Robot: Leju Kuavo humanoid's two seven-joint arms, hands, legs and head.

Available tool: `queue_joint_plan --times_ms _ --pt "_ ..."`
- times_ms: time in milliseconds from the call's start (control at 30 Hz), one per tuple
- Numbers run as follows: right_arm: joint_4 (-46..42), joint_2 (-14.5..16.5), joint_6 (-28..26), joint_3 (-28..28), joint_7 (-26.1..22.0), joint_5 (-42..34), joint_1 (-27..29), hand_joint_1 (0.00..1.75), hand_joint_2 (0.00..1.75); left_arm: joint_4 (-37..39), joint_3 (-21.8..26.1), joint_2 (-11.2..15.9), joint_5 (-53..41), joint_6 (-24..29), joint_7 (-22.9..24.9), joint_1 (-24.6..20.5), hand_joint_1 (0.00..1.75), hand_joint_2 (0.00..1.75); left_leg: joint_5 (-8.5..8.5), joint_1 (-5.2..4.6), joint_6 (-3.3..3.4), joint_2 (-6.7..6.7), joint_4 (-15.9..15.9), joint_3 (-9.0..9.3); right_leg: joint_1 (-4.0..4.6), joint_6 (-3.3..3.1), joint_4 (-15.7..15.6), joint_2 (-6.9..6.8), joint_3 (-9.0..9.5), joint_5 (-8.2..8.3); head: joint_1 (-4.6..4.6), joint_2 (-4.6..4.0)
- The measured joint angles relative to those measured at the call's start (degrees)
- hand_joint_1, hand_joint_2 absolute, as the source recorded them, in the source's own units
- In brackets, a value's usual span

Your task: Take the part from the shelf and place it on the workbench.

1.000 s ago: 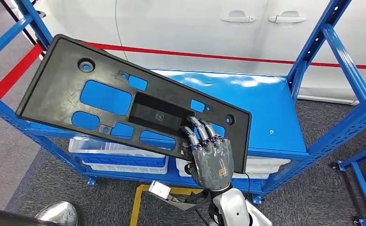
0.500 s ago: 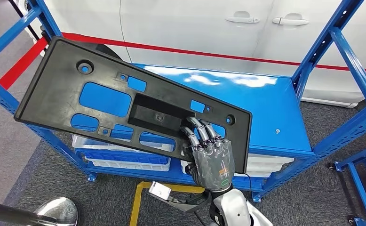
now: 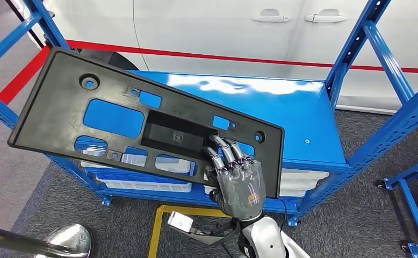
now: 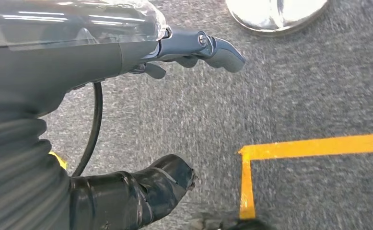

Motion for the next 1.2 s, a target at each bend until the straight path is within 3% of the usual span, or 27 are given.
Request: queue_joint_plan --times_ms 67,100,133,167,233,267,400,467,533,567,600,633,733,767,900,967,1033,1100,1133,1200 --pt "0.01 0.08 0.00 -0.05 -0.07 0.00 0.14 1.75 1.75 0.00 0.00 0.01 0.01 0.02 0.08 0.05 0.00 1.75 -2.48 0.07 -0.32 0.01 5.90 -2.04 0.05 0.00 0.18 -0.07 -0.59 0.28 0.01 0.00" --pt "0.01 0.08 0.00 -0.07 -0.11 0.00 0.22 1.75 1.75 0.01 0.00 0.00 0.01 0.02 0.11 0.08 0.00 1.75 -2.15 0.08 -0.33 0.01 6.05 -1.68 0.06 0.04 0.31 -0.09 -0.83 0.38 0.01 0.00" --pt "0.01 0.09 0.00 -0.08 -0.15 0.00 0.29 1.75 1.75 0.01 0.00 -0.01 0.01 0.02 0.14 0.08 0.00 1.75 -0.79 0.08 -0.25 0.01 3.76 -0.12 0.06 0.09 0.45 -0.08 -1.00 0.45 0.01 0.00" --pt "0.01 0.15 0.00 -0.09 -0.19 0.00 0.33 1.75 1.75 0.01 0.00 -0.01 0.01 0.03 0.15 0.05 0.00 1.75 1.04 0.06 -0.05 0.01 -0.34 2.35 0.06 0.16 0.59 -0.08 -1.09 0.50 0.01 0.00" --pt "-0.01 0.43 -0.01 -0.16 -0.30 0.00 0.35 1.75 1.75 -0.01 0.00 -0.01 0.01 0.10 0.18 -0.07 0.00 1.75 3.14 -0.14 0.50 -0.04 -7.74 6.50 0.17 0.50 0.74 -0.05 -1.23 0.68 0.01 0.00" --pt "-0.01 0.61 -0.02 -0.22 -0.45 0.00 0.34 1.75 1.75 -0.01 0.00 -0.01 0.01 0.17 0.21 -0.11 0.00 1.75 3.45 -0.29 0.76 -0.07 -9.52 7.34 0.22 0.78 0.77 -0.03 -1.35 0.83 0.02 0.00" --pt "-0.01 1.05 0.02 -0.56 -1.45 0.00 0.30 1.75 1.75 0.01 0.00 -0.33 0.22 0.32 0.21 -0.17 0.00 1.75 4.50 -0.27 1.98 -0.05 -10.54 7.04 0.42 2.20 0.56 0.05 -1.70 1.31 0.04 0.00" --pt "-0.01 1.15 0.10 -0.77 -1.76 0.00 0.20 1.75 1.75 0.01 0.00 -0.61 0.44 0.33 0.11 -0.32 0.00 1.75 5.36 0.02 2.65 0.05 -11.13 6.71 0.49 2.71 3.13 0.09 -2.86 -1.07 0.09 0.00" --pt "-0.01 1.20 0.45 -0.85 -2.05 0.00 0.12 1.75 1.75 0.01 0.01 -0.68 0.59 0.32 0.00 -0.42 0.00 1.75 5.76 -0.05 2.94 0.11 -11.00 5.92 0.44 2.86 10.08 0.10 -5.67 -5.40 0.11 0.00" --pt "0.01 1.24 0.72 -0.86 -2.20 0.00 0.12 1.75 1.75 0.01 0.01 -0.69 0.67 0.31 -0.05 -0.43 0.00 1.75 5.90 -0.10 2.97 0.14 -10.78 5.47 0.43 2.83 13.40 0.10 -6.89 -6.84 0.11 0.00" --pt "0.02 1.28 0.99 -0.86 -2.33 0.00 0.13 1.75 1.75 0.01 0.02 -0.70 0.79 0.29 -0.09 -0.42 0.00 1.75 6.00 -0.13 2.95 0.15 -10.52 5.04 0.42 2.77 14.97 0.10 -7.24 -7.14 0.12 0.00" --pt "0.03 1.33 1.19 -0.87 -2.43 0.00 0.13 1.75 1.75 0.01 0.02 -0.72 0.91 0.28 -0.13 -0.42 0.00 1.75 6.08 -0.14 2.92 0.15 -10.24 4.69 0.42 2.67 14.23 0.10 -6.39 -6.32 0.11 0.00" --pt "0.03 1.62 1.34 -0.99 -2.64 0.00 -0.05 1.75 1.75 0.01 0.02 -0.88 1.13 0.25 -0.25 -0.46 0.00 1.75 6.20 -0.24 2.62 0.09 -9.41 4.01 0.57 2.01 4.06 0.10 -0.20 -2.54 0.10 0.00" --pt "0.02 1.76 1.36 -1.07 -2.70 0.01 -0.13 1.75 1.75 0.01 0.03 -0.94 1.15 0.23 -0.31 -0.50 0.00 1.75 6.30 -0.30 2.36 0.09 -9.24 3.84 0.67 1.76 1.85 0.11 0.91 -2.03 0.09 0.00" --pt "0.01 2.26 1.64 -1.51 -3.19 0.00 -0.29 1.75 1.75 0.01 0.07 -1.00 1.39 0.19 -0.45 -0.61 0.00 1.75 6.49 -0.32 0.99 0.04 -8.96 3.29 0.72 0.53 0.70 0.08 0.71 -0.99 0.07 0.00" --pt "0.01 2.76 1.73 -1.73 -3.63 0.00 -0.37 1.75 1.75 0.01 0.09 -1.08 1.64 0.19 -0.47 -0.63 0.00 1.75 3.73 -0.16 0.33 0.01 -5.83 1.97 0.43 -0.17 0.32 -0.03 0.20 -0.20 -0.01 0.00" --pt "0.01 3.15 1.73 -1.82 -3.82 0.00 -0.38 1.75 1.75 0.01 0.09 -1.18 1.88 0.19 -0.49 -0.66 0.00 1.75 -0.85 0.02 -0.24 0.04 1.26 -0.60 0.47 -0.49 0.37 -0.09 -0.67 0.39 -0.07 0.00" --pt "0.01 3.27 1.73 -1.87 -3.85 0.00 -0.34 1.75 1.75 0.01 0.10 -1.20 2.10 0.19 -0.49 -0.64 0.00 1.75 -2.95 0.08 -0.44 0.05 6.00 -1.73 0.60 -0.53 0.55 -0.12 -1.61 0.93 -0.08 0.00" --pt "0.01 3.31 1.73 -1.90 -3.86 0.01 -0.31 1.75 1.75 0.01 0.11 -1.20 2.17 0.19 -0.49 -0.64 0.00 1.75 -2.37 0.07 -0.33 0.05 5.21 -0.72 0.67 -0.51 0.67 -0.11 -2.02 1.16 -0.08 0.00" --pt "0.01 3.49 1.71 -2.01 -3.89 0.01 -0.28 1.75 1.75 0.01 0.12 -1.19 2.22 0.19 -0.49 -0.72 0.00 1.75 0.39 -0.05 0.31 0.04 -2.13 4.08 0.79 -0.37 0.89 -0.09 -2.60 1.59 -0.08 0.00"
